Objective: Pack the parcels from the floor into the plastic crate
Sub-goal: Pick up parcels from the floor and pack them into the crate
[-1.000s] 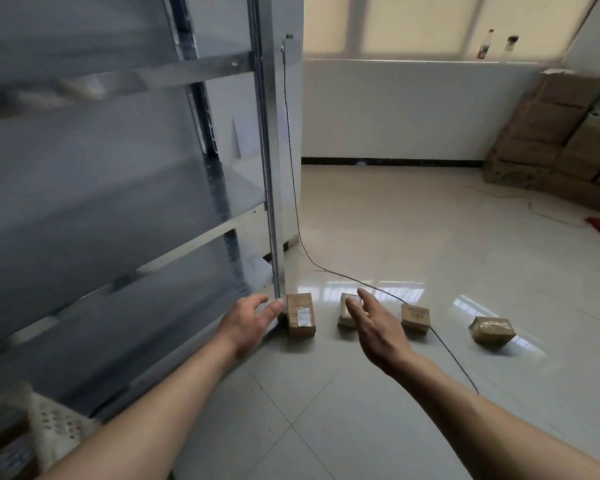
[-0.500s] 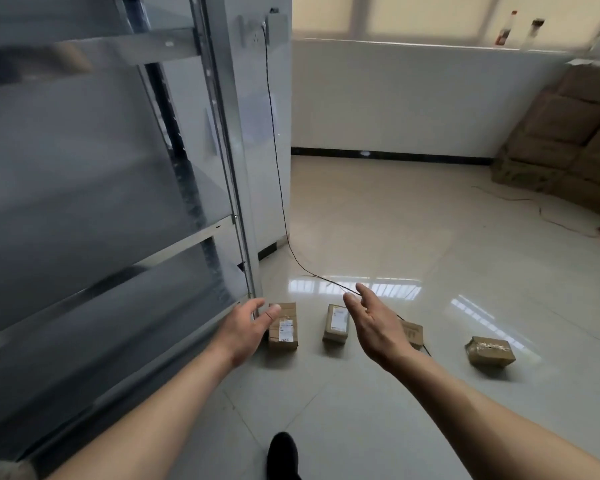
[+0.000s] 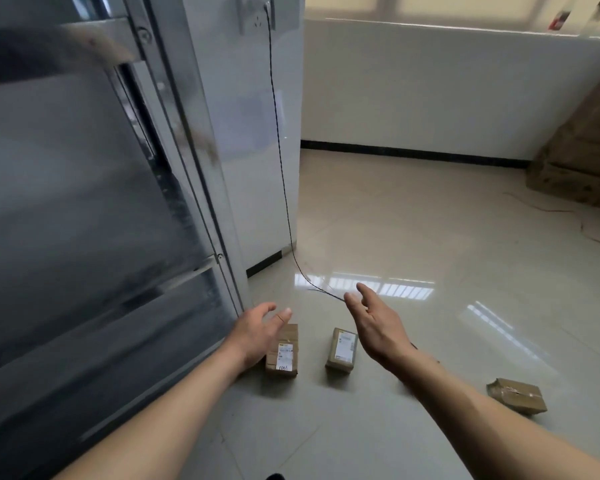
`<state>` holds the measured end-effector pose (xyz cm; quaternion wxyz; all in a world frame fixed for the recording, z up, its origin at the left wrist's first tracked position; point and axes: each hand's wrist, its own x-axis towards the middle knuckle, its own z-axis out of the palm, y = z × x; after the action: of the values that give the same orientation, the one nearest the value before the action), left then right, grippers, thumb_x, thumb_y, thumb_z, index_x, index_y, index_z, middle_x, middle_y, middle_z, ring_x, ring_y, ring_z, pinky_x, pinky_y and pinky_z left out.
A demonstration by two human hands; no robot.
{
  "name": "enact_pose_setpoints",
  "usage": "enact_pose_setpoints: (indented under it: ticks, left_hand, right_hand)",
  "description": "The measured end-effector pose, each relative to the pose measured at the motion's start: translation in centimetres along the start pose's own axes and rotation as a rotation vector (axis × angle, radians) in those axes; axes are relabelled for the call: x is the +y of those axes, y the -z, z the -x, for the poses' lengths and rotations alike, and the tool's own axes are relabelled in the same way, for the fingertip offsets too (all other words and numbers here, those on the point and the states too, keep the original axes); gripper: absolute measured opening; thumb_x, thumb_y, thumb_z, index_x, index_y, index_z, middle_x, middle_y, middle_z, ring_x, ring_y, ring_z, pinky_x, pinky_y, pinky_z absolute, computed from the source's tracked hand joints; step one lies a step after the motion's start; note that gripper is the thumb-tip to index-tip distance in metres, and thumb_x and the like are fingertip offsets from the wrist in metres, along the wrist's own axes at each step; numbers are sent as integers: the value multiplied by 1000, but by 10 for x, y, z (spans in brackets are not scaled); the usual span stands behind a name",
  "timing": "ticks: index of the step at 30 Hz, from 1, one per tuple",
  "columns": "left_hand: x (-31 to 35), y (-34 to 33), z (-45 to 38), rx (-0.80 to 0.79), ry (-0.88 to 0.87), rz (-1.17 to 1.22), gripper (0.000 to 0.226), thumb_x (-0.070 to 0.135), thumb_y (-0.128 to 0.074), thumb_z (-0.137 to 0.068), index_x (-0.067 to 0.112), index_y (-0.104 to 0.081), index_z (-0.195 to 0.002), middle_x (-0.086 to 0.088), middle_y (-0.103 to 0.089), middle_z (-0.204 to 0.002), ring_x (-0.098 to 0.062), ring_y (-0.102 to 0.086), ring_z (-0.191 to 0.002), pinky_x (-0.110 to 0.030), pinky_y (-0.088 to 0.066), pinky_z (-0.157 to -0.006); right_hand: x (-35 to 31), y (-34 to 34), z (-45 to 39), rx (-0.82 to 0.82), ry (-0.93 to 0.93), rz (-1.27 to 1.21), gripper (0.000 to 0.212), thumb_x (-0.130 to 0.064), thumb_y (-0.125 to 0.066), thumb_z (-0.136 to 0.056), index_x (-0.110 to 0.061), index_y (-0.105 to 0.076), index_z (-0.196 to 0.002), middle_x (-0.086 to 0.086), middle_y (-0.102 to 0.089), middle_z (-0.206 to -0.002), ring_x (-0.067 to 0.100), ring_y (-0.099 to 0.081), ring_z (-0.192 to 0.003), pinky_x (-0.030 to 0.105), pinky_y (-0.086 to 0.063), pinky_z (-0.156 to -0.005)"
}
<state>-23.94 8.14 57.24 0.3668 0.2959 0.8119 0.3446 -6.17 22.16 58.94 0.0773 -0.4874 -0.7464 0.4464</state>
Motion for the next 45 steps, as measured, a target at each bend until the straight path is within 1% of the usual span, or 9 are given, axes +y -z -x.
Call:
enact_pose_setpoints:
  ticks: [12, 15, 18, 22, 26, 34, 38, 42, 45]
  left_hand:
    - [20, -30, -89, 260, 311, 180, 62, 51, -60, -90, 8, -55, -134, -7, -58, -136, -20, -52, -125, -31, -38, -106]
    - [20, -51, -104, 319, 391, 243, 41, 37, -57, -96, 9, -60, -126, 0, -60, -124, -16, -53, -119, -20, -35, -91]
    - [11, -71, -118, 389, 437, 310, 9, 34, -57, -97, 30, -61, -91, 9, -63, -98, -12, -56, -101, -16, -40, -74]
    - [-17, -95, -139, 413, 483, 406, 15, 37, -57, -97, 24, -58, -91, 4, -58, -94, -11, -50, -90, -20, -38, -73]
    - [-67, -125, -178, 416, 525, 428, 34, 55, -55, -84, 24, -60, -96, 5, -62, -97, -12, -54, -93, -29, -38, -86]
    - [-203, -210, -256, 474, 687, 536, 18, 39, -55, -97, 32, -61, -82, 17, -63, -90, -4, -55, -87, -16, -39, -76]
    - [-270, -242, -292, 504, 732, 545, 12, 39, -53, -98, 30, -61, -94, 23, -59, -91, -4, -53, -91, -10, -38, -73]
    - [-342, -277, -328, 533, 806, 582, 17, 43, -54, -96, 29, -61, -104, 12, -60, -103, -13, -53, -105, -33, -46, -95]
    - [-385, -304, -354, 550, 866, 652, 20, 44, -53, -96, 29, -60, -87, 18, -57, -94, -15, -52, -101, -43, -45, -99]
  right_hand:
    - [5, 3, -185, -350, 186, 143, 68, -58, -39, -99, -20, -32, -155, 5, -40, -157, 21, -37, -144, 40, -30, -118]
    - [13, -1, -223, -453, 206, 202, 68, -58, -39, -100, -19, -31, -155, 6, -39, -157, 22, -37, -143, 37, -31, -116]
    - [27, -13, -253, -546, 204, 279, 69, -59, -39, -99, -20, -31, -155, 6, -39, -157, 23, -38, -143, 37, -31, -115]
    - [49, -43, -282, -635, 203, 350, 69, -59, -40, -99, -19, -32, -155, 5, -38, -158, 23, -38, -143, 38, -31, -116]
    - [83, -85, -318, -661, 223, 384, 67, -57, -39, -100, -19, -32, -155, 4, -39, -157, 23, -39, -142, 35, -31, -113]
    - [184, -193, -407, -719, 249, 512, 68, -60, -38, -99, -21, -32, -155, 7, -45, -153, 24, -42, -140, 34, -32, -111]
    - [238, -254, -446, -743, 266, 555, 70, -63, -37, -98, -22, -31, -154, 9, -46, -152, 27, -45, -137, 40, -35, -112]
    - [288, -312, -479, -766, 312, 622, 69, -60, -36, -99, -20, -32, -154, 9, -49, -150, 29, -46, -135, 37, -35, -109]
    - [323, -353, -500, -793, 349, 665, 71, -61, -36, -99, -18, -30, -155, 8, -43, -154, 28, -44, -138, 37, -34, -109]
